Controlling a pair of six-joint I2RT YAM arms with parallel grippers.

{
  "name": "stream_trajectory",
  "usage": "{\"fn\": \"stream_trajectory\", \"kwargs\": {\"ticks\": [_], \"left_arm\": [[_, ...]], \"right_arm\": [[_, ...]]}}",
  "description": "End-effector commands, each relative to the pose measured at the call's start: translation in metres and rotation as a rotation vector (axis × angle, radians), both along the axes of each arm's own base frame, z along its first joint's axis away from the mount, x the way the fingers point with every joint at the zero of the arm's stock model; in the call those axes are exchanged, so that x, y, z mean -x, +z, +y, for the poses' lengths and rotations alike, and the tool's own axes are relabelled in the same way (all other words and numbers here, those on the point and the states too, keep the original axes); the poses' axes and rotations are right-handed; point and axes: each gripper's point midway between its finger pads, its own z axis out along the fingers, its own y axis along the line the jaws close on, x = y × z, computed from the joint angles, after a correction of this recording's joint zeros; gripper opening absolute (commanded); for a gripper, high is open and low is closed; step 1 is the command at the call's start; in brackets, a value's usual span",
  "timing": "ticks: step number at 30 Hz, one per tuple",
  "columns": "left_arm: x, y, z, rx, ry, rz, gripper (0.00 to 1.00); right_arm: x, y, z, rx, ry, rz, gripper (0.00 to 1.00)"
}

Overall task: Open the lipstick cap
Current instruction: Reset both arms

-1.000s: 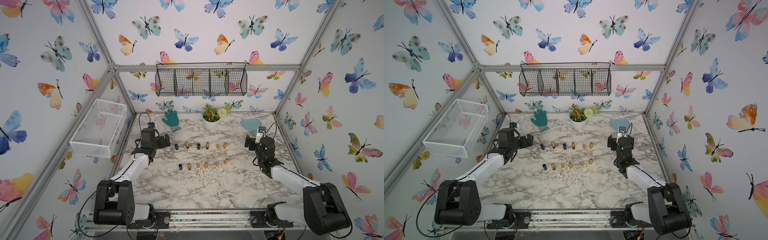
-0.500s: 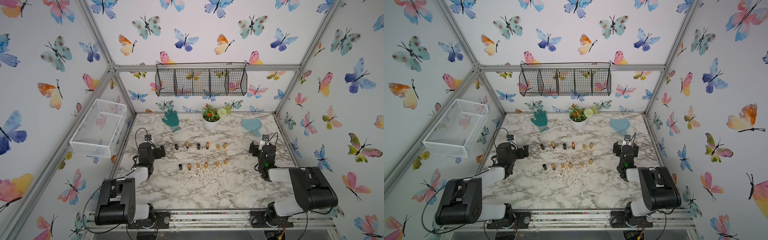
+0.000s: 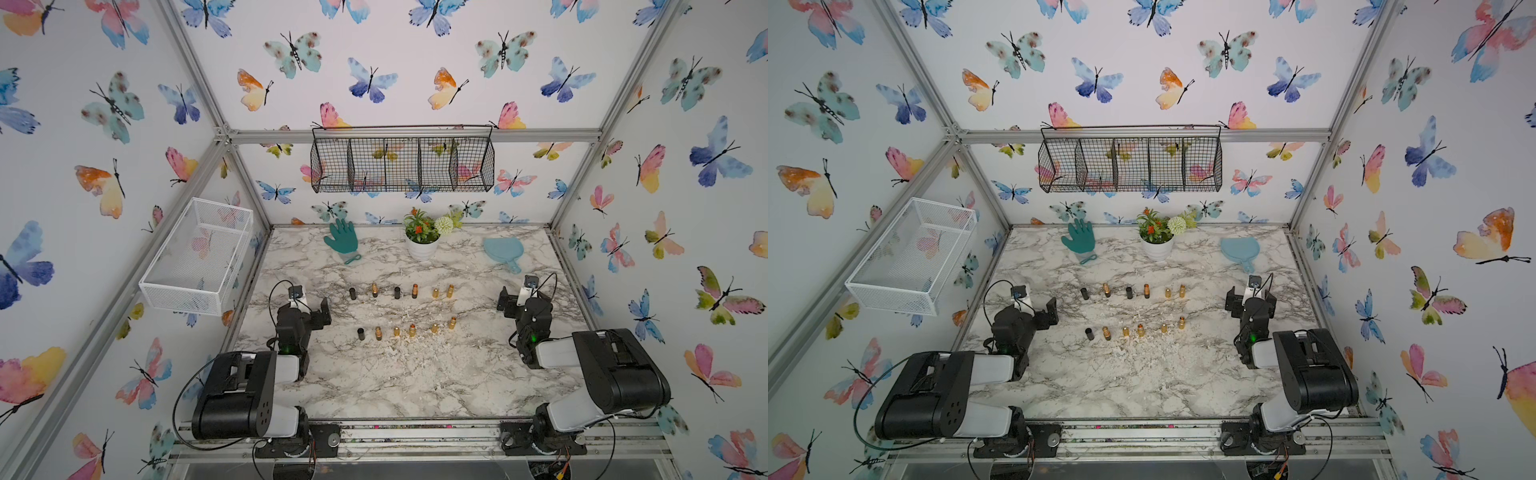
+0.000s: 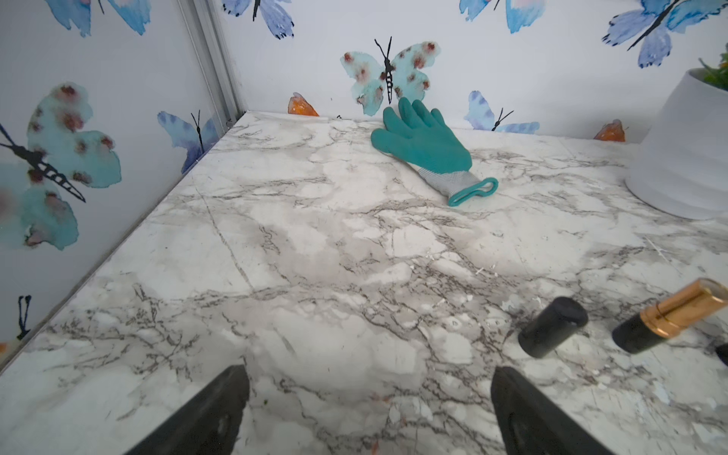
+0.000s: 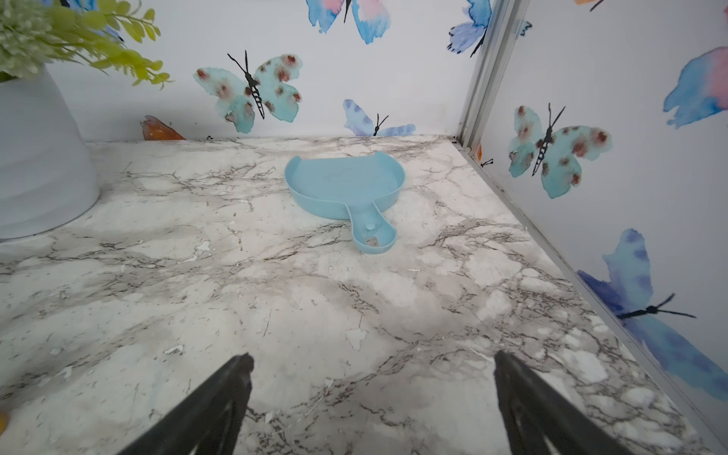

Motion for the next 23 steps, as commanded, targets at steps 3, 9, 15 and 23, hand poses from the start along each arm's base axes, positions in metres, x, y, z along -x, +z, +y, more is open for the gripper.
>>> {"fn": "stream_trajectory", "kwargs": {"ticks": [3,9,15,23], "left_arm": [[-0.012,0.030,-0.004,-0.019,-0.021,-0.109,0.98],[-0.012,0.029,-0.005,-0.023,-0.021,-0.092,0.98],[-0.012,0.028,-0.005,-0.023,-0.021,-0.086,0.98],[-0.013,0.028,-0.005,-0.023,-0.021,-0.087,0.98]], "right_arm": [[0.001,0.006,0.007,-0.013,0.044,-0.040,0.98],[0.002,0.008,0.006,-0.006,0.044,-0.054,0.98],[0.003,0.009,0.006,-0.002,0.044,-0.064,0.98],[0.002,0.008,0.006,-0.004,0.043,-0.058,0.98]]}}
